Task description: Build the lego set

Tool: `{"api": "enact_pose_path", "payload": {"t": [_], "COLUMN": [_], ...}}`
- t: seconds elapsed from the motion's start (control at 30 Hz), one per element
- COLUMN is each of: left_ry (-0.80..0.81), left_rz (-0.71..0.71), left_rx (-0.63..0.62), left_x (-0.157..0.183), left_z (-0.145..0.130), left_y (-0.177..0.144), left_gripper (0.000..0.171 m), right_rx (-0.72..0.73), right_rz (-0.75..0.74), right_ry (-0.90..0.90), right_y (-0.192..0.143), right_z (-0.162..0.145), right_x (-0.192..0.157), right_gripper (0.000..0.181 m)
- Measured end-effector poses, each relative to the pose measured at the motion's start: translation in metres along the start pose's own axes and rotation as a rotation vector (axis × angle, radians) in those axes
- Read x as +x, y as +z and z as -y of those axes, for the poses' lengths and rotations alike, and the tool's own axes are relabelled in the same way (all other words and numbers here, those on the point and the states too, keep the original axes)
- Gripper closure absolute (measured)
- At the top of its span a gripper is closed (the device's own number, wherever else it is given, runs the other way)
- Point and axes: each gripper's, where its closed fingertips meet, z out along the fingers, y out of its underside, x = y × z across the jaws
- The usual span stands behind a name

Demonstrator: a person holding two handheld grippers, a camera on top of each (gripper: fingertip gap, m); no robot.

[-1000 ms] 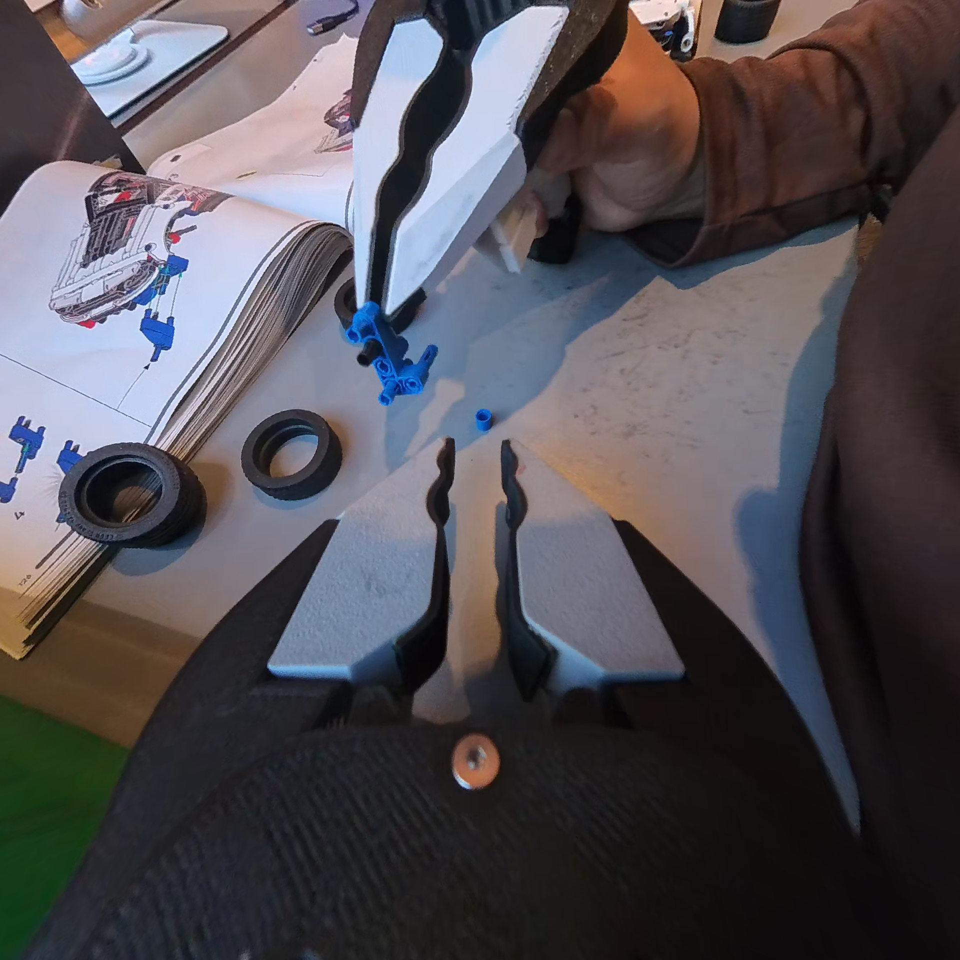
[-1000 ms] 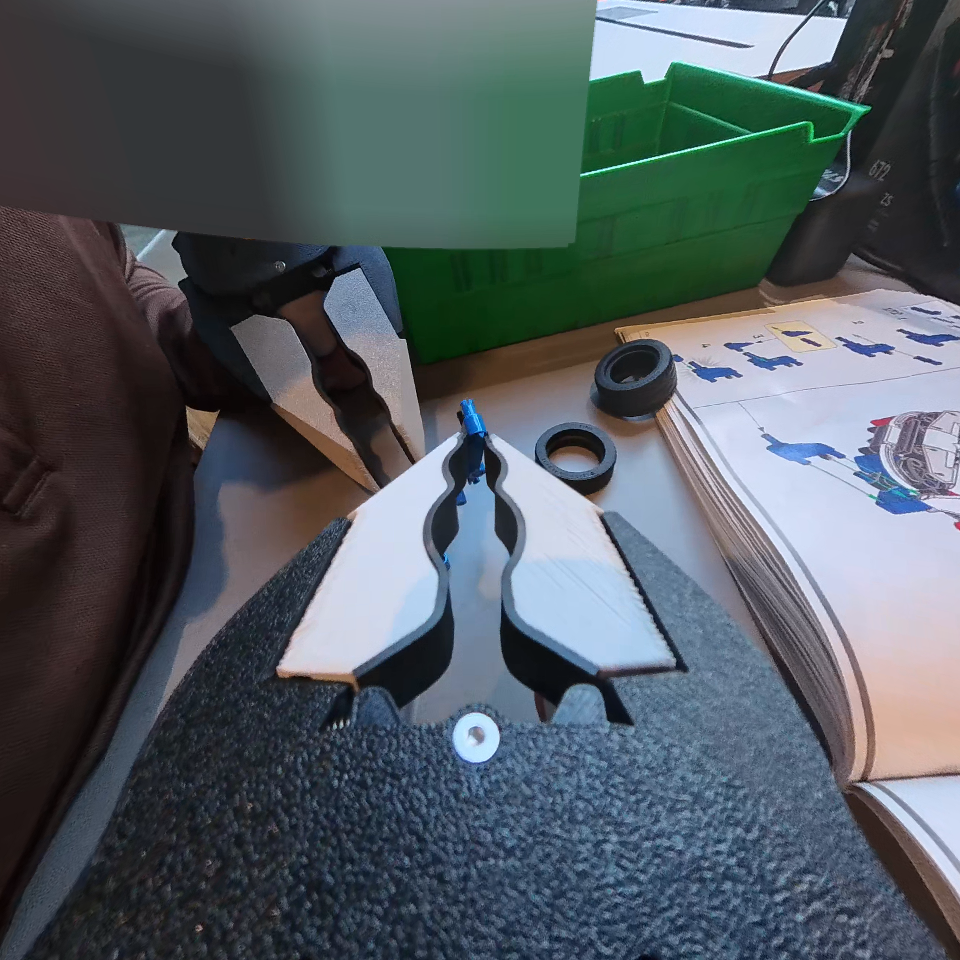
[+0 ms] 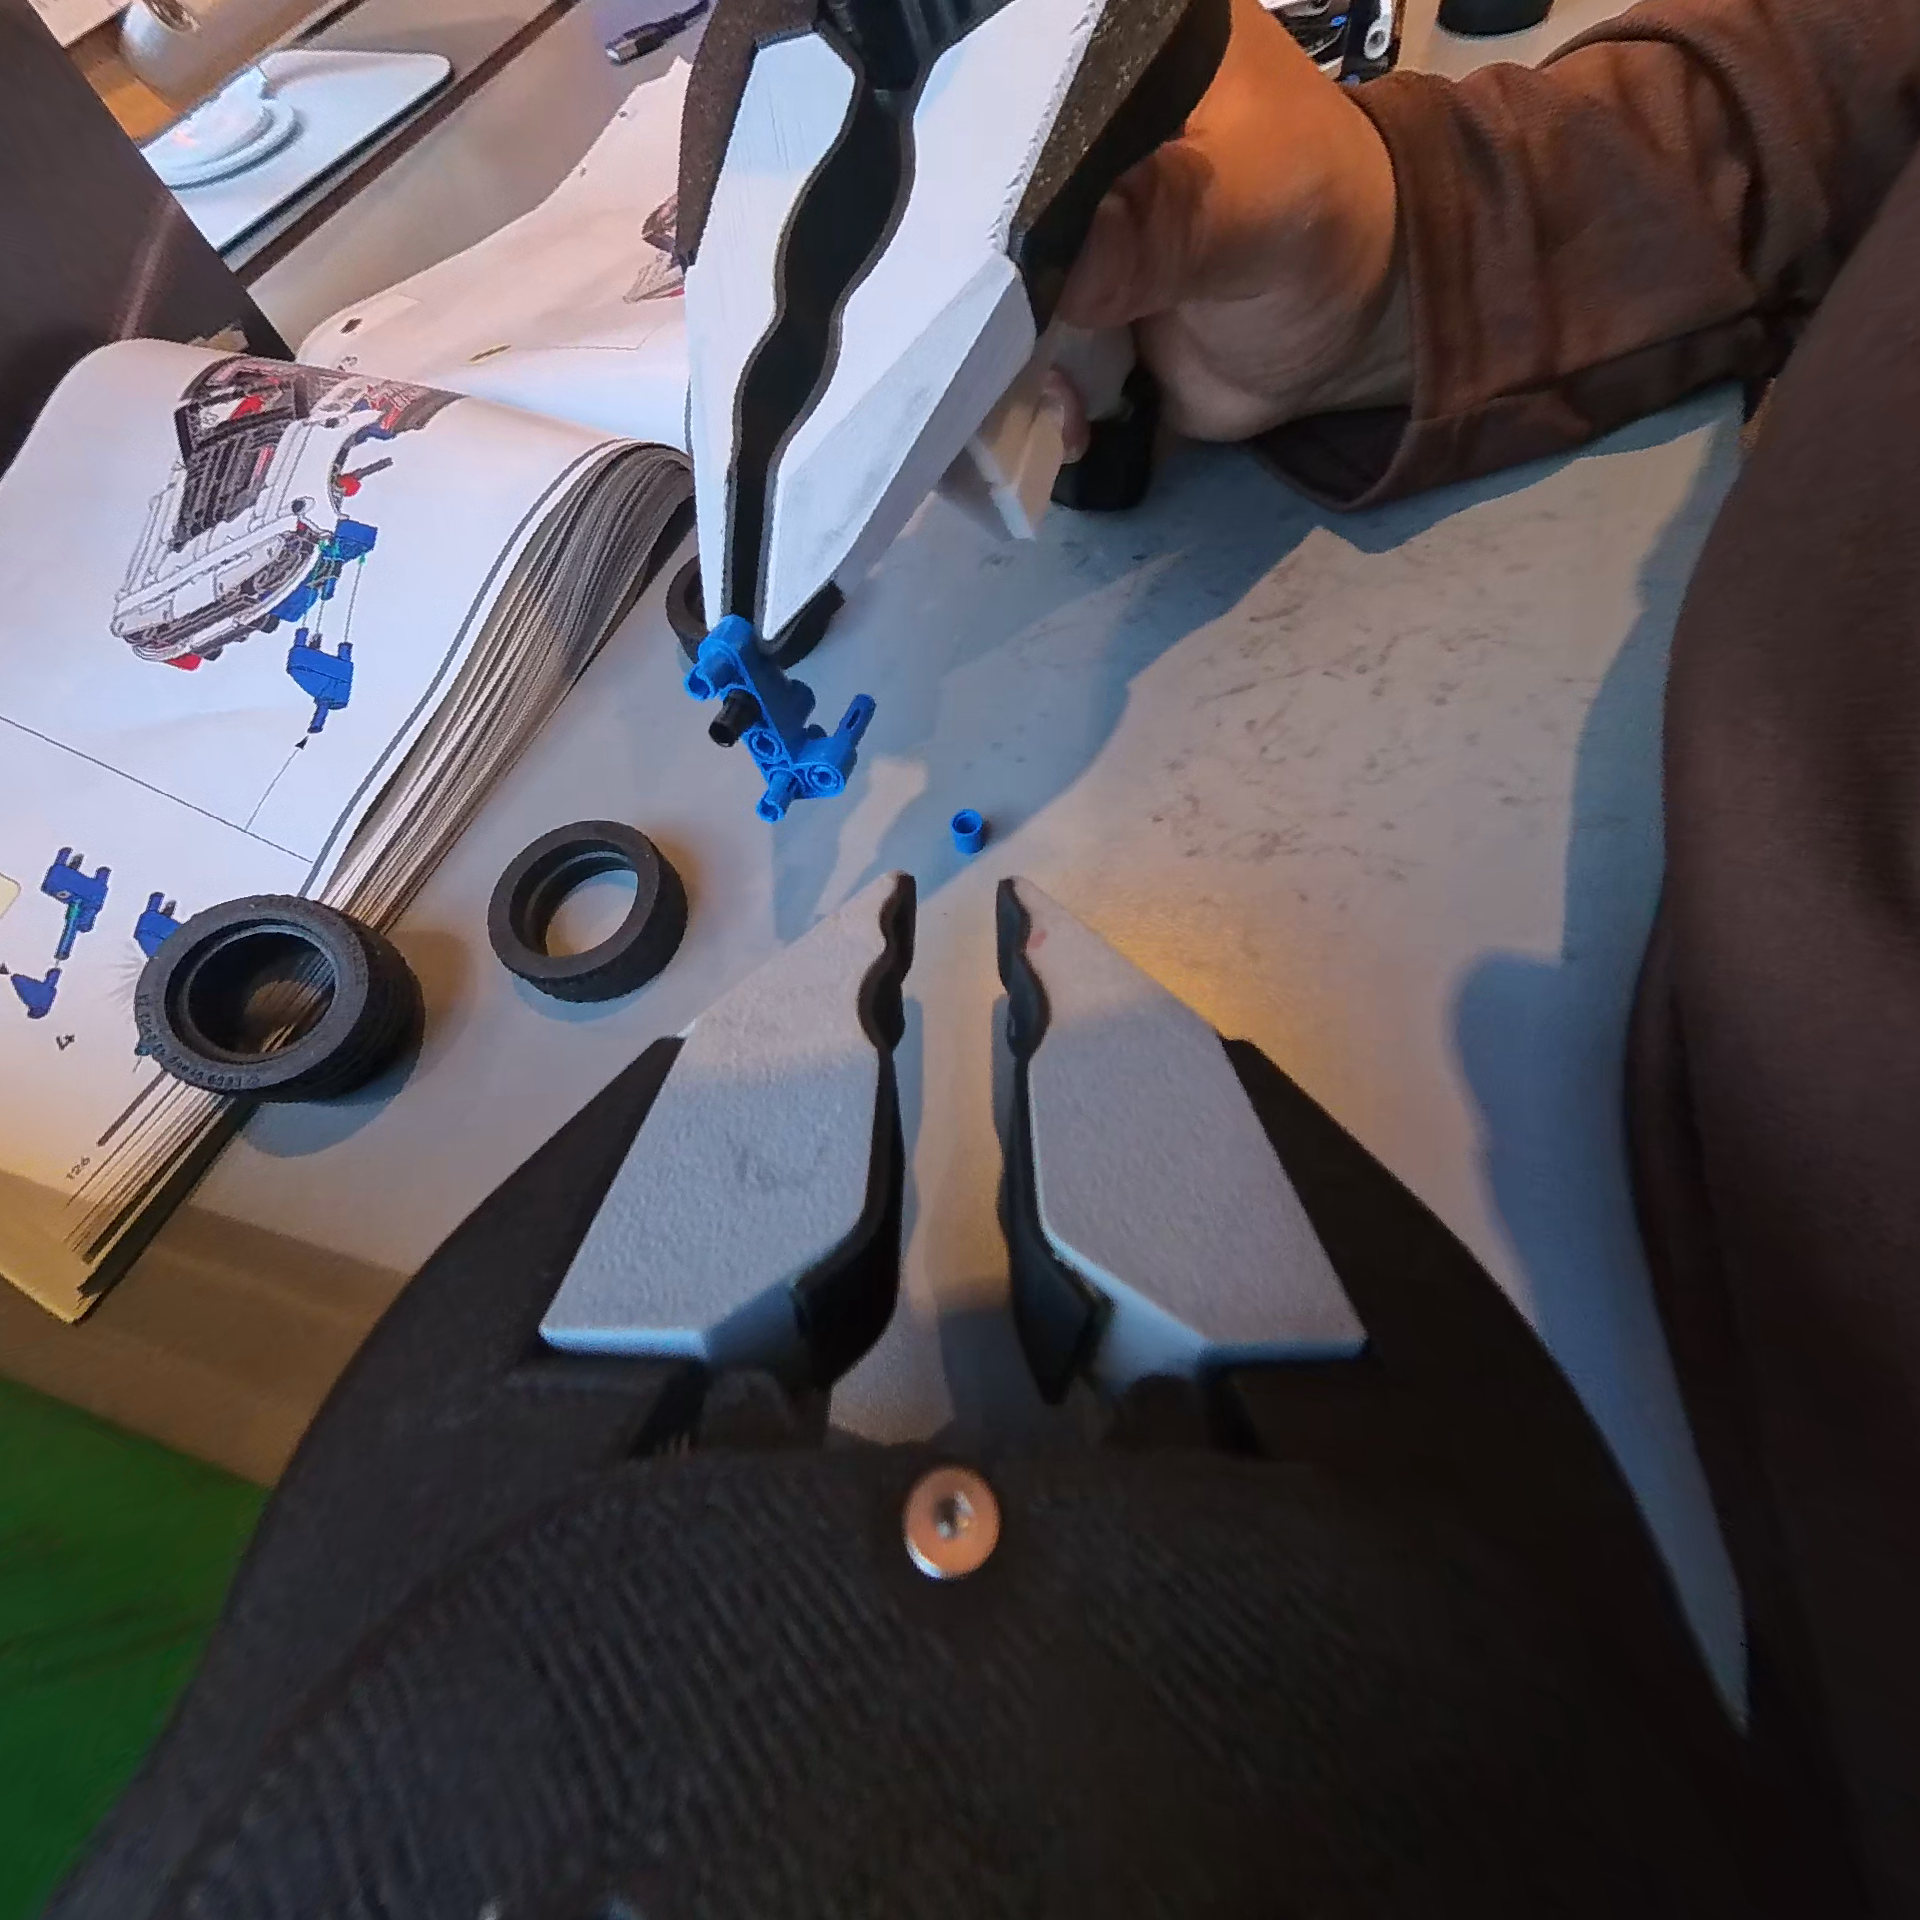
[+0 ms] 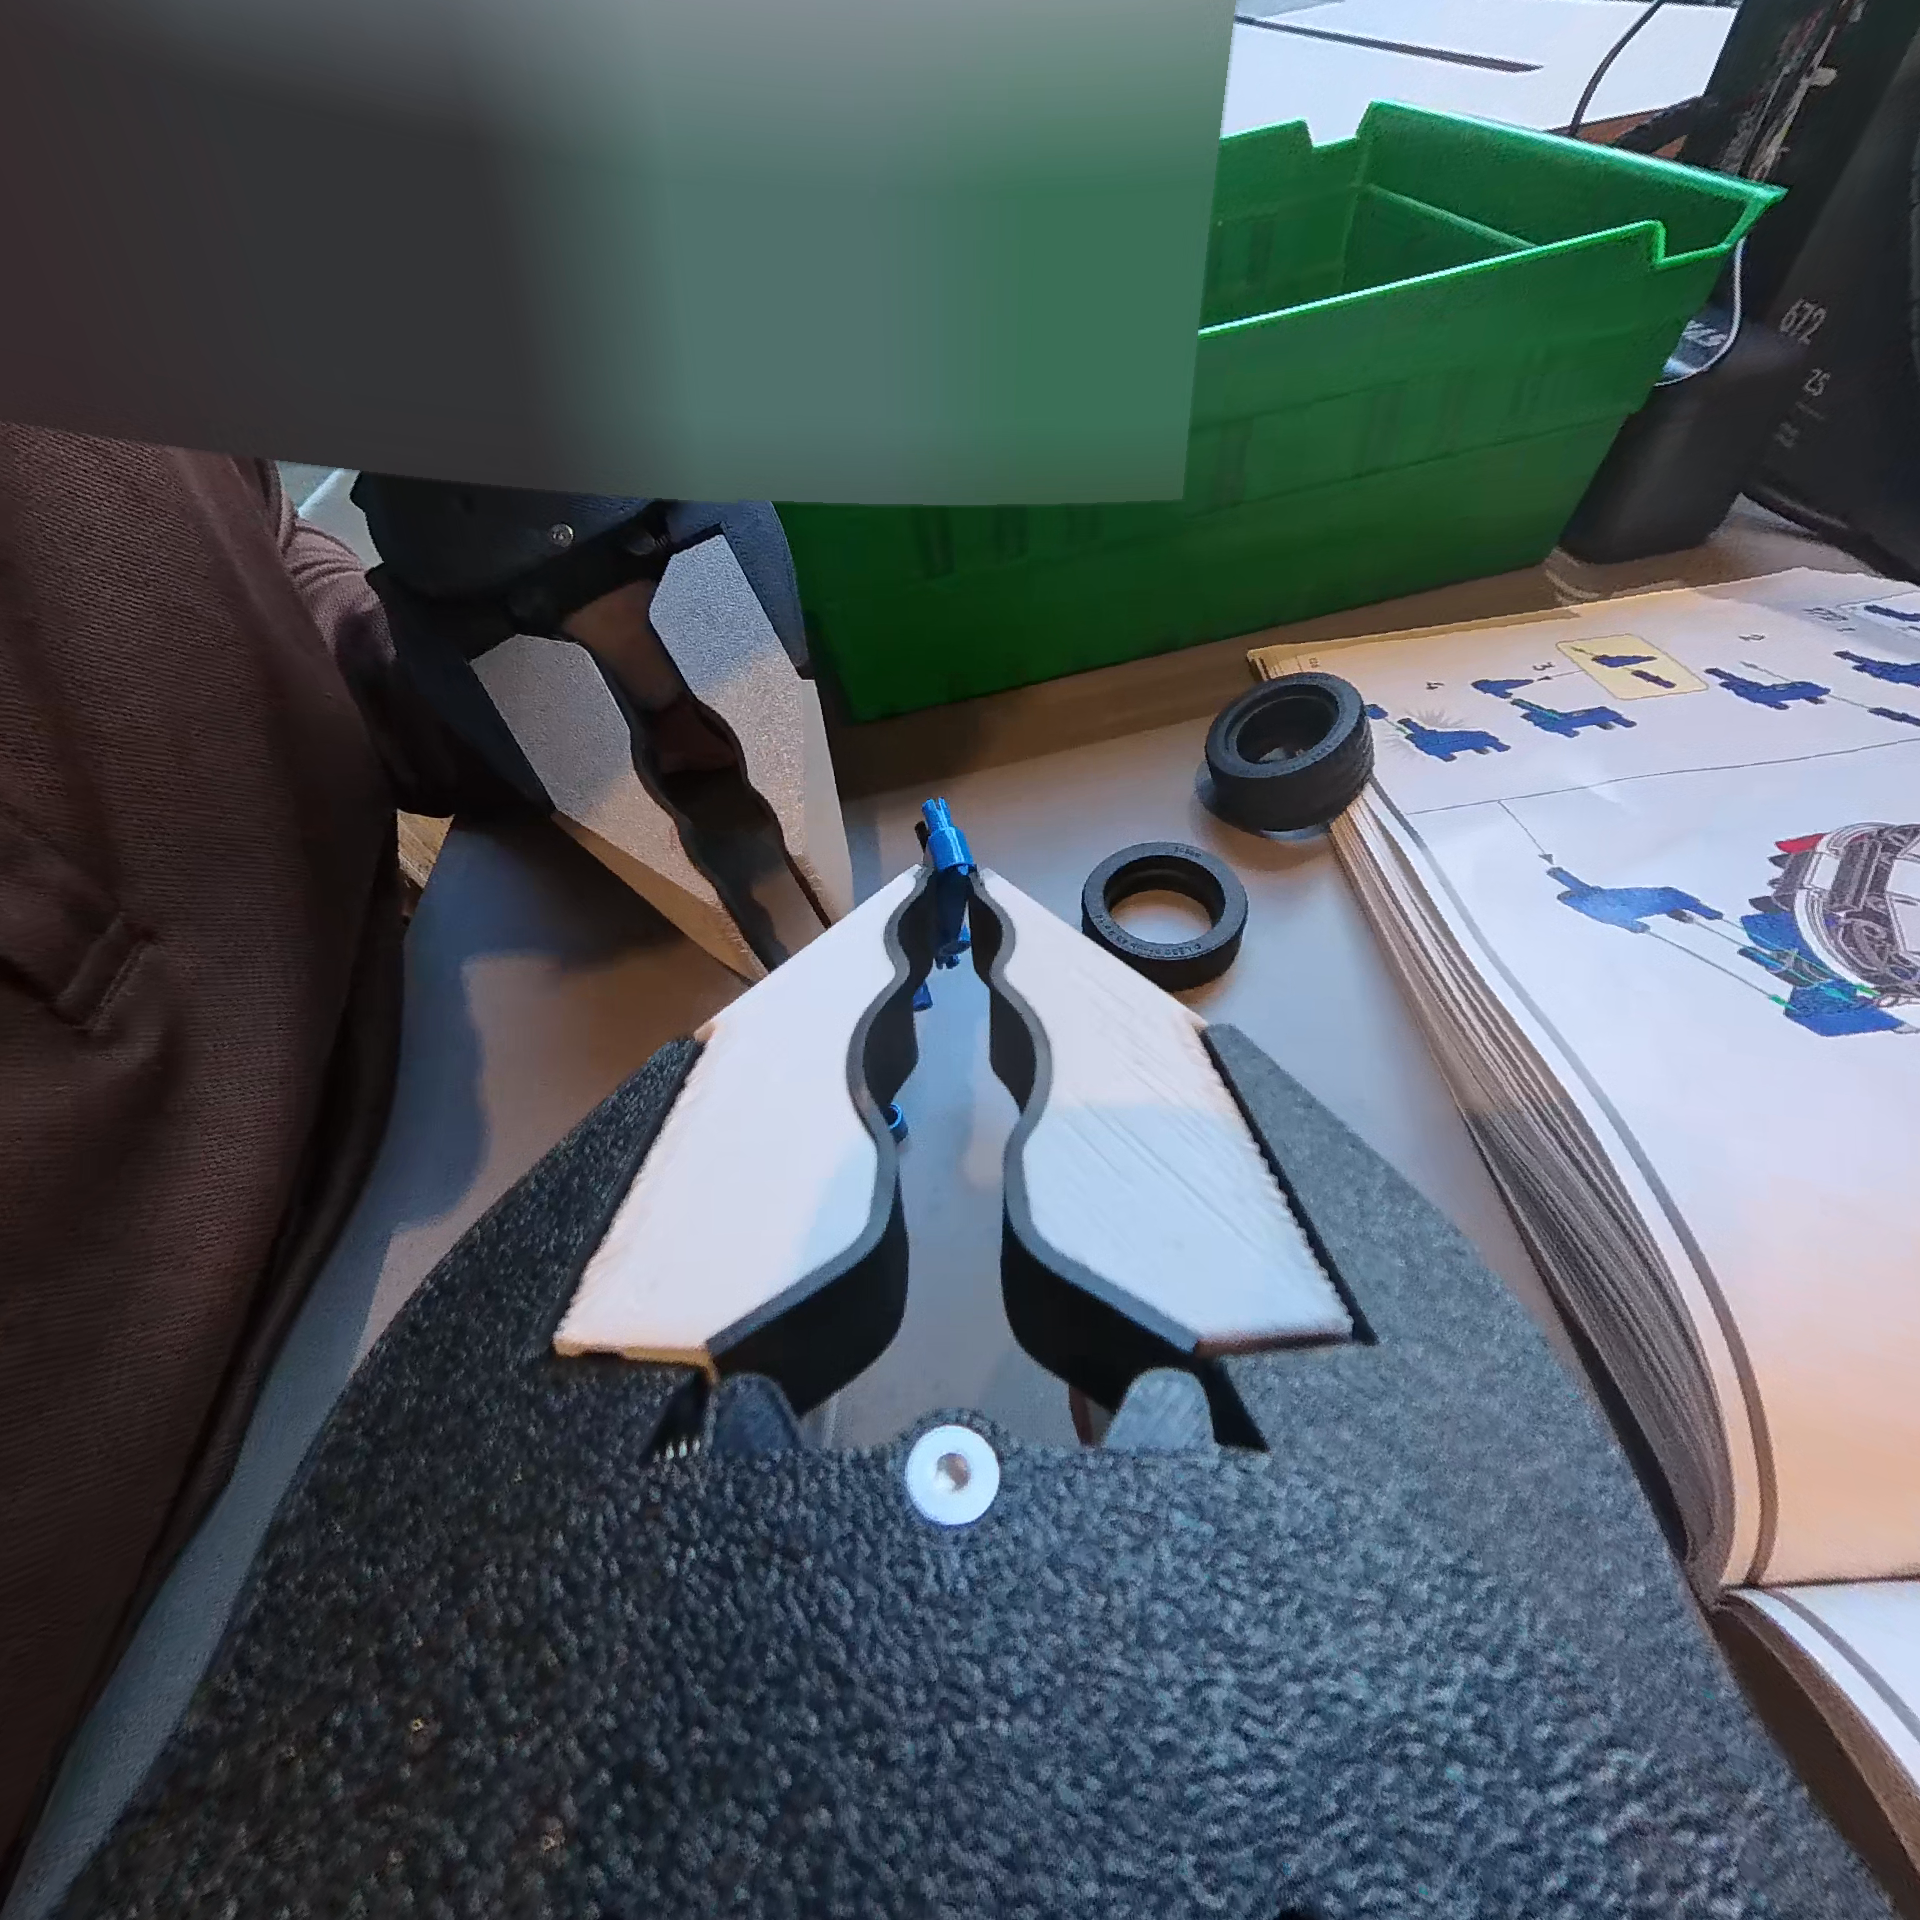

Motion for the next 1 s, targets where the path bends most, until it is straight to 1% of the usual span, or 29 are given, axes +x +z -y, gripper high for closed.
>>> {"api": "enact_pose_path", "payload": {"t": [0.27,0.5,0.6,0.8,1.0], "left_ry": [0.004,0.036,0.050,0.058,0.102], "left_rz": [0.005,0.034,0.053,0.072,0.093], "left_rx": [-0.004,-0.028,-0.029,-0.015,-0.020], "left_x": [-0.001,-0.002,-0.004,-0.005,-0.003], "left_z": [-0.001,-0.004,-0.004,-0.002,-0.003], "left_y": [0.000,0.002,0.002,0.000,0.000], "left_gripper": [0.160,0.161,0.161,0.161,0.164], "right_rx": [0.004,0.123,0.132,0.098,0.035], "right_rz": [0.003,0.024,0.050,0.044,0.024], "right_ry": [0.019,0.193,0.239,0.181,0.102], "right_y": [0.000,-0.015,-0.017,-0.013,-0.005], "right_z": [0.000,0.012,0.012,0.010,0.003], "right_x": [0.002,0.019,0.020,0.012,0.003], "right_gripper": [0.176,0.176,0.175,0.175,0.176]}}
